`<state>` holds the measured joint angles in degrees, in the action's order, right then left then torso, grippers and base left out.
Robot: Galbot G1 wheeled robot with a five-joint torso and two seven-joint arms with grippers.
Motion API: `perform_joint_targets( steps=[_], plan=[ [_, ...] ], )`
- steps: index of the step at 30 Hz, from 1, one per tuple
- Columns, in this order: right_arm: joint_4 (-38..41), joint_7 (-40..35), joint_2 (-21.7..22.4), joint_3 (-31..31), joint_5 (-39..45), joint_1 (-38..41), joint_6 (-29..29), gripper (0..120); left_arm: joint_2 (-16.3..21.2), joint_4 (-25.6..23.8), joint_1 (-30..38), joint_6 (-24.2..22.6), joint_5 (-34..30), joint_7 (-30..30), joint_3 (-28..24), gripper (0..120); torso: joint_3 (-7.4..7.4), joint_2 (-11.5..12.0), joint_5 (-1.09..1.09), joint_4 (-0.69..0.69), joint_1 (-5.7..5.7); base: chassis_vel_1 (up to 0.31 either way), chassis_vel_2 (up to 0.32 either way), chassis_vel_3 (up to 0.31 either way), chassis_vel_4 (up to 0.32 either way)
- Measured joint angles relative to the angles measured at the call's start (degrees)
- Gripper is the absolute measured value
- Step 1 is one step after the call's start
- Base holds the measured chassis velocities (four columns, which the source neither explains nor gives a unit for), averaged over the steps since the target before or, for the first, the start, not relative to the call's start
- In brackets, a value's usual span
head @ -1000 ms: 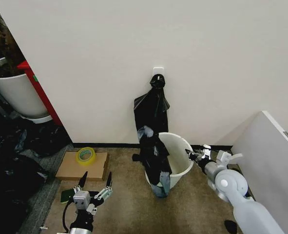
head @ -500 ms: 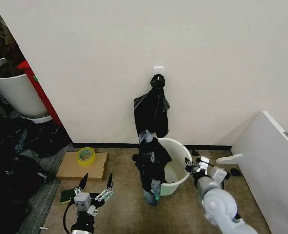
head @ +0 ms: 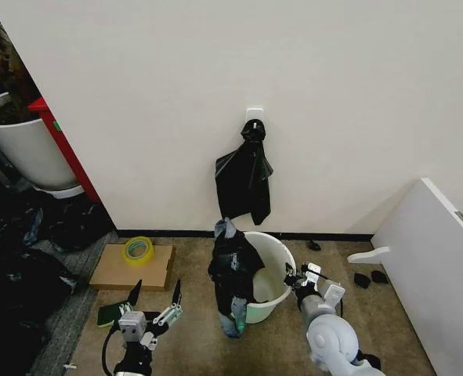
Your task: Place the garbage bag over the trash bin.
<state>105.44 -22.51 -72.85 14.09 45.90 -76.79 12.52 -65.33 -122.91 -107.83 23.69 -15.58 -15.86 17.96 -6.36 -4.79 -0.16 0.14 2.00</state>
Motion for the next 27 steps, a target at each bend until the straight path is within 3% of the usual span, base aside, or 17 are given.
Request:
perform_joint_targets(
  steps=[3, 8, 16, 18, 24, 27],
  plan=[
    [0.09, 0.01, 0.04, 0.01, -0.11, -0.06, 0.05, 7, -0.02, 0.05, 0.00, 0.03, 0.00, 0.00, -0.05, 100, 0.00, 0.00, 0.00, 0.00, 0.00, 0.000, 0.000, 0.000, 0.000],
    [1.64, -0.61, 0.60, 0.48, -0.01, -0.35, 0.89, 30, -0.07, 0.12, 0.02, 0.07, 0.08, -0.02, -0.51, 100, -0.01, 0.02, 0.03, -0.01, 0.01, 0.000, 0.000, 0.000, 0.000],
    [5.89, -1.21, 2.07, 2.55, -1.21, -1.59, 1.50, 54, -0.10, 0.12, -0.30, 0.33, 0.19, -0.03, -0.69, 100, -0.01, 0.02, 0.02, -0.01, 0.01, 0.000, 0.000, 0.000, 0.000],
    [8.36, -1.19, 3.17, 3.82, -5.75, -2.73, 1.22, 66, -0.07, 0.12, -0.43, 0.43, 0.26, -0.04, -0.62, 100, -0.01, 0.02, 0.03, -0.01, 0.01, 0.000, 0.000, 0.000, 0.000],
    [15.20, 1.65, 6.43, 3.64, -13.66, -5.31, 0.70, 85, 0.29, 0.55, -0.45, 0.53, -0.15, -0.04, 0.59, 100, -0.01, 0.02, 0.02, 0.00, 0.01, 0.000, 0.000, 0.000, 0.000],
    [22.26, 7.99, 10.46, -3.10, -18.70, -5.89, 4.51, 98, 0.36, 1.14, -0.24, 0.51, -0.49, -0.08, 1.44, 100, -0.01, 0.01, 0.01, 0.00, 0.01, 0.000, 0.000, 0.000, 0.000]
  ],
)
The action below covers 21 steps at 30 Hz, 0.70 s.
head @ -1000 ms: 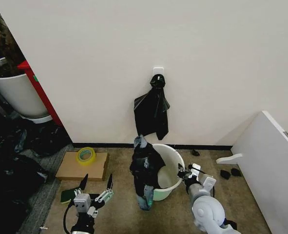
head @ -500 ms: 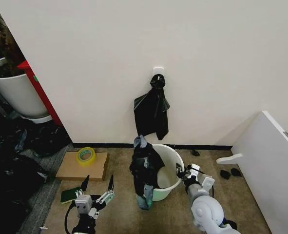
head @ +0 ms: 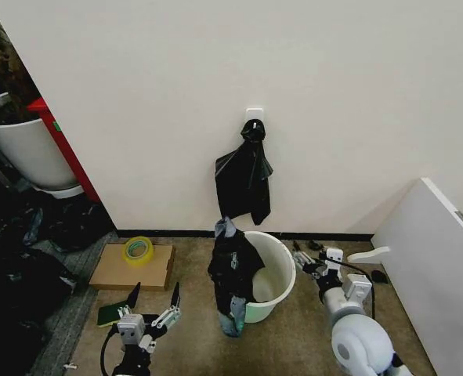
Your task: Place the garbage bag over the trash bin.
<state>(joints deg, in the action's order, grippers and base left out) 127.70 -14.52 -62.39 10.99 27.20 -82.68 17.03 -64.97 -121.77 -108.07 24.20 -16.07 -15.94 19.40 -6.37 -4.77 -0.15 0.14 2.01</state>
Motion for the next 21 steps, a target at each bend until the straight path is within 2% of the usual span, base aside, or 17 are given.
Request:
perform_joint_targets(
  steps=[2, 5, 6, 7, 12, 21],
  plan=[
    [0.88, 0.68, 0.75, -1.96, -0.45, 0.70, 1.46, 99, -0.06, 0.01, 0.03, -0.04, 0.00, 0.00, 0.02, 100, 0.00, 0.00, -0.01, 0.00, 0.00, 0.000, 0.000, 0.000, 0.000],
    [1.02, 1.22, 2.72, -10.22, 0.05, 6.41, 7.47, 100, -0.37, 0.05, 0.09, -0.30, 0.11, -0.01, -0.01, 100, 0.00, 0.00, 0.00, -0.01, 0.00, 0.000, 0.000, 0.000, 0.000],
    [1.02, 1.22, 2.72, -10.22, 0.05, 6.41, 7.47, 100, -0.37, 0.05, 0.09, -0.30, 0.11, -0.01, -0.01, 100, 0.00, 0.00, 0.00, -0.01, 0.00, 0.000, 0.000, 0.000, 0.000],
    [-0.32, 0.98, 2.73, -13.73, 0.16, 9.88, 9.53, 100, -0.54, 0.06, 0.05, -0.39, 0.16, -0.01, -0.01, 100, 0.00, 0.00, 0.01, -0.02, 0.00, 0.000, 0.000, 0.000, 0.000],
    [-4.69, -2.61, -0.29, -22.44, -0.32, 18.37, 15.02, 100, -0.93, 0.32, -0.20, -0.46, 0.23, -0.08, 0.13, 100, 0.00, 0.00, 0.00, -0.02, 0.00, 0.000, 0.000, 0.000, 0.000],
    [-10.54, -8.86, -4.24, -26.56, -3.92, 22.18, 18.33, 100, -1.13, 0.93, 0.12, -0.43, 0.22, -0.12, -0.29, 100, 0.00, 0.00, 0.00, -0.01, 0.00, 0.000, 0.000, 0.000, 0.000]
  ],
)
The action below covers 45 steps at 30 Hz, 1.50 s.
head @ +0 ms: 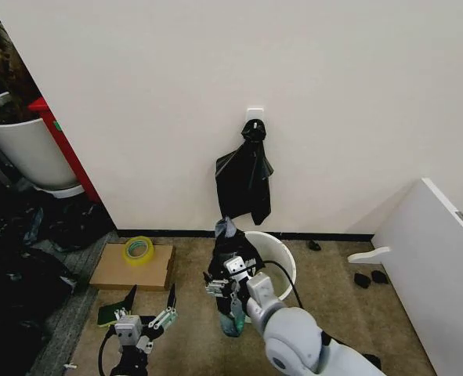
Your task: Place the garbage bag over the trash bin.
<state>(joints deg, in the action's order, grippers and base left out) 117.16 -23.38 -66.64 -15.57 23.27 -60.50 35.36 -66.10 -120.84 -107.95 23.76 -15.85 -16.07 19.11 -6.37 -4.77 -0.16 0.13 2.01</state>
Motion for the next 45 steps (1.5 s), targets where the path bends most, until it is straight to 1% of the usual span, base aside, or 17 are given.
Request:
perform_joint_targets(
  steps=[2, 5, 6, 10, 11, 14, 16, 19, 21, 22, 23, 27, 28, 30, 37, 44, 45],
  plan=[
    [-0.73, -0.49, -0.41, -0.16, 0.00, 0.36, 0.06, 100, 0.05, 0.02, 0.11, 0.00, -0.04, 0.00, -0.10, 100, 0.00, 0.00, 0.00, 0.00, 0.00, 0.000, 0.000, 0.000, 0.000],
    [-2.00, -1.32, -1.21, -0.73, 0.51, 1.08, 0.21, 89, 0.16, 0.12, 0.33, 0.00, -0.16, -0.01, -0.16, 100, 0.00, 0.00, 0.00, 0.00, 0.00, 0.000, 0.000, 0.000, 0.000],
    [-2.00, -1.32, -1.21, -0.73, 0.51, 1.08, 0.21, 89, 0.16, 0.12, 0.33, 0.00, -0.16, -0.01, -0.16, 100, 0.00, 0.00, 0.00, 0.00, 0.00, 0.000, 0.000, 0.000, 0.000],
    [-3.66, -2.65, -2.54, -1.48, 1.44, 2.02, 0.80, 70, 0.26, 0.14, 0.42, 0.00, -0.69, -0.02, -0.04, 100, 0.00, 0.00, 0.01, 0.00, 0.00, 0.000, 0.000, 0.000, 0.000],
    [-3.66, -2.65, -2.54, -1.48, 1.44, 2.02, 0.80, 70, 0.26, 0.14, 0.42, 0.00, -0.69, -0.02, -0.04, 100, 0.00, 0.00, 0.01, 0.00, 0.00, 0.000, 0.000, 0.000, 0.000],
    [-4.07, -3.10, -2.68, -1.69, 1.62, 2.21, 1.06, 55, 0.36, 0.14, 0.48, 0.00, -1.19, -0.02, 0.12, 100, 0.00, 0.00, 0.01, 0.00, 0.00, 0.000, 0.000, 0.000, 0.000],
    [-4.07, -3.15, -2.62, -1.73, 1.62, 2.20, 1.12, 52, 0.38, 0.17, 0.54, 0.00, -1.28, -0.02, 0.13, 100, 0.00, 0.00, 0.01, 0.00, 0.00, 0.000, 0.000, 0.000, 0.000],
    [-4.24, -3.42, -2.53, -1.84, 1.48, 2.13, 1.31, 36, 0.37, 0.40, 0.82, -0.02, -1.38, -0.02, -0.08, 100, 0.01, 0.00, 0.00, 0.00, 0.00, 0.000, 0.000, 0.000, 0.000],
    [-4.35, -3.45, -2.49, -1.84, 1.27, 2.11, 1.31, 34, 0.35, 0.40, 0.88, -0.03, -1.39, -0.03, -0.15, 100, 0.01, 0.00, 0.00, 0.00, -0.01, 0.000, 0.000, 0.000, 0.000],
    [-4.52, -3.51, -2.44, -1.79, 1.07, 2.06, 1.21, 27, 0.32, 0.40, 0.93, -0.04, -1.42, -0.03, -0.22, 100, 0.01, 0.00, 0.01, 0.00, -0.01, 0.000, 0.000, 0.000, 0.000],
    [-4.52, -3.51, -2.44, -1.79, 1.07, 2.06, 1.21, 27, 0.32, 0.40, 0.93, -0.04, -1.42, -0.03, -0.22, 100, 0.01, 0.00, 0.01, 0.00, -0.01, 0.000, 0.000, 0.000, 0.000],
    [-4.58, -3.56, -2.23, -1.53, 1.19, 2.11, 1.03, 9, 0.38, 0.40, 1.01, -0.10, -1.59, -0.02, -0.21, 100, 0.01, 0.00, 0.01, 0.00, -0.01, 0.000, 0.000, 0.000, 0.000],
    [-4.58, -3.56, -2.23, -1.53, 1.19, 2.11, 1.03, 9, 0.38, 0.40, 1.01, -0.10, -1.59, -0.02, -0.21, 100, 0.01, 0.00, 0.01, 0.00, -0.01, 0.000, 0.000, 0.000, 0.000],
    [-4.61, -3.61, -2.16, -1.47, 1.23, 2.13, 0.99, 0, 0.41, 0.40, 1.07, -0.19, -1.73, -0.03, -0.22, 100, 0.01, 0.00, 0.01, 0.00, -0.01, 0.000, 0.000, 0.000, 0.000],
    [-3.80, -4.28, -1.77, 0.25, 1.55, 1.19, 0.57, 0, 1.52, -0.84, 1.50, -2.47, -1.79, -0.44, -1.08, 100, 0.00, 0.00, 0.01, -0.01, -0.01, 0.000, 0.000, 0.000, 0.000],
    [-0.58, -3.97, 0.37, 4.95, 2.67, -0.83, -0.04, 0, 4.57, -2.41, 5.66, -8.14, -1.82, -1.30, -4.27, 100, 0.00, 0.00, 0.02, 0.00, -0.01, 0.000, 0.000, 0.000, 0.000],
    [0.26, -3.82, 1.10, 5.85, 3.11, -1.29, -0.11, 0, 5.88, -2.79, 7.44, -10.47, -2.38, -1.66, -4.99, 100, 0.00, -0.01, 0.01, 0.01, -0.01, 0.000, 0.000, 0.000, 0.000]
  ],
)
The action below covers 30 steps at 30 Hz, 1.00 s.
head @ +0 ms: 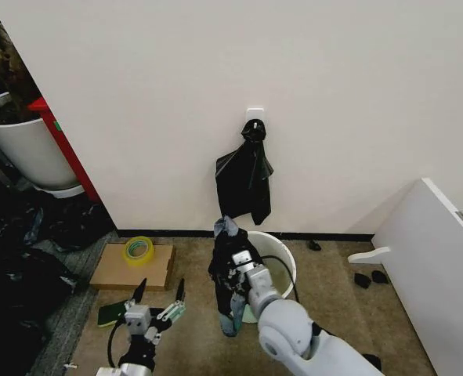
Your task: Place the garbage bag over the trash bin.
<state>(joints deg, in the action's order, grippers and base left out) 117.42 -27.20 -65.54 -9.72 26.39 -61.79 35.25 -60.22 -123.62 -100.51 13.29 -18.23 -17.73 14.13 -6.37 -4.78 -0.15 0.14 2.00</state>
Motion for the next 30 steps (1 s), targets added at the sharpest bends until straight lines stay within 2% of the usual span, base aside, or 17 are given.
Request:
perform_joint_targets(
  steps=[4, 5, 7, 15, 21, 24, 30],
  plan=[
    [1.11, 0.53, 1.13, 1.68, 0.39, -1.19, -0.24, 0, 2.56, -0.65, 5.60, -6.32, -3.56, -1.17, -1.47, 100, 0.00, -0.01, 0.01, 0.00, 0.00, 0.000, 0.000, 0.000, 0.000],
    [1.11, 0.53, 1.13, 1.68, 0.39, -1.19, -0.24, 0, 2.56, -0.65, 5.60, -6.32, -3.56, -1.17, -1.47, 100, 0.00, -0.01, 0.01, 0.00, 0.00, 0.000, 0.000, 0.000, 0.000],
    [1.46, 0.70, 1.33, 2.32, 0.42, -1.84, -0.37, 0, 3.58, -0.67, 8.53, -9.76, -6.96, -1.83, -2.22, 99, 0.00, -0.01, 0.00, -0.01, 0.00, 0.000, 0.000, 0.000, 0.000],
    [1.68, 0.81, 1.47, 2.52, 0.65, -2.07, -0.48, 0, 4.66, -0.65, 10.59, -12.34, -9.73, -2.14, -2.90, 97, 0.00, -0.01, 0.00, 0.01, 0.00, 0.000, 0.000, 0.000, 0.000],
    [1.47, 1.14, 1.73, 1.34, 1.43, -0.80, -0.59, 0, 5.62, -0.29, 11.83, -14.60, -11.65, -2.33, -4.60, 96, 0.00, -0.01, 0.01, -0.03, 0.00, 0.000, 0.000, 0.000, 0.000],
    [1.39, 1.41, 2.14, 1.04, 1.65, -0.57, -0.70, 0, 5.89, 1.19, 16.49, -17.93, -14.47, -3.26, -9.98, 95, 0.00, -0.01, -0.01, -0.01, 0.00, 0.000, 0.000, 0.000, 0.000],
    [2.03, 1.51, 2.71, 1.40, 1.69, -1.02, -0.72, 0, 4.79, 4.00, 22.86, -21.06, -16.31, -5.29, -15.00, 94, 0.00, -0.01, 0.01, -0.01, 0.01, 0.000, 0.000, 0.000, 0.000]
  ],
)
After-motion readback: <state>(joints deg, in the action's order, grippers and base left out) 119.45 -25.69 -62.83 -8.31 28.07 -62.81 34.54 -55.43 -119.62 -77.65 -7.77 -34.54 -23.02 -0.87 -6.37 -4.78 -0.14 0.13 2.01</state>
